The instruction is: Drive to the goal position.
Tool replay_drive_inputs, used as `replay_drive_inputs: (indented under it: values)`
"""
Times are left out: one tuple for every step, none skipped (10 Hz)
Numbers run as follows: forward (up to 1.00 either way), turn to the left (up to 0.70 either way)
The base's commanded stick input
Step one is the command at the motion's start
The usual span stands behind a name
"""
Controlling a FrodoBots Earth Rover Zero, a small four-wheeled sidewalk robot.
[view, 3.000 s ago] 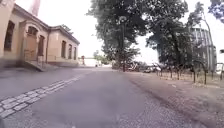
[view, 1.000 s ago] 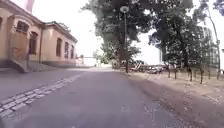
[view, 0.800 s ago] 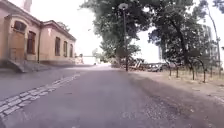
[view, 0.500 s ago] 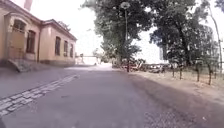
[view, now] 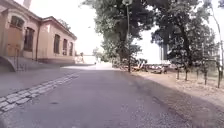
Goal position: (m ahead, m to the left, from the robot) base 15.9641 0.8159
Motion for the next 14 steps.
replay_drive_inputs:
  values:
    - [0.85, 0.01]
    - [0.85, 0.01]
    - [0.85, 0.01]
    - [0.85, 0.01]
    - [0.85, 0.01]
    - [0.85, 0.01]
    - [0.85, 0.01]
    - [0.85, 0.01]
    - [0.85, 0.01]
    - [0.85, 0.01]
    - [0.85, 0.01]
    - [0.85, 0.01]
    - [0.85, 0.01]
    - [0.85, 0.01]
